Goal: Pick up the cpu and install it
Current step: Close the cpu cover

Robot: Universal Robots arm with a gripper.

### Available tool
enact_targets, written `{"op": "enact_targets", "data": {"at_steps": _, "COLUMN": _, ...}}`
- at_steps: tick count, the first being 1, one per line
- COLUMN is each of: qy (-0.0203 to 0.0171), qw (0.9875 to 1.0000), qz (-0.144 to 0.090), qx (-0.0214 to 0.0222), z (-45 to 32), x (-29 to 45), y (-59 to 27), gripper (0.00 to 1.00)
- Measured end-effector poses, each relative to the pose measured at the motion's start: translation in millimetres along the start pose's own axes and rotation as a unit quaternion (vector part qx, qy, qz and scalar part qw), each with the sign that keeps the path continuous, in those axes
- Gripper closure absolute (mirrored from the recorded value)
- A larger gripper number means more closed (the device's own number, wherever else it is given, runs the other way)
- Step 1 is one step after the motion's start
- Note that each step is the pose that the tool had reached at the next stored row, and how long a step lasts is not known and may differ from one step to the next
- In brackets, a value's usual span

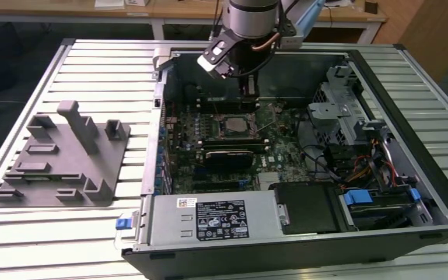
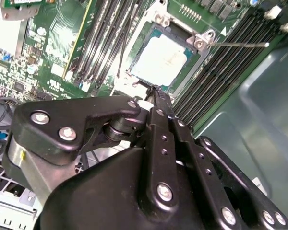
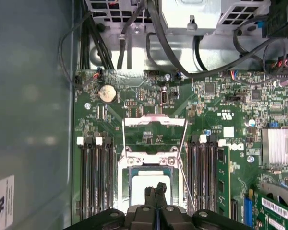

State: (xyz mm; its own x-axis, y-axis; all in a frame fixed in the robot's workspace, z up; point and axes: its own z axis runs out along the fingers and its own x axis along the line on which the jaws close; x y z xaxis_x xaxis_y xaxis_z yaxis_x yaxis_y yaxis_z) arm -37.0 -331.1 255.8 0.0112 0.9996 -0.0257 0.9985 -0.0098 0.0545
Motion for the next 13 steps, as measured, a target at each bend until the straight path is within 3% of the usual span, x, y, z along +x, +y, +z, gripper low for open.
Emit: {"op": "enact_targets", "data": {"at_steps": 13, "qy": 0.0000, "qw": 1.0000, "qz": 0.000, "qx": 0.0000, "z": 1.1, "x": 0.6, "y": 19.8, "gripper": 0.89}}
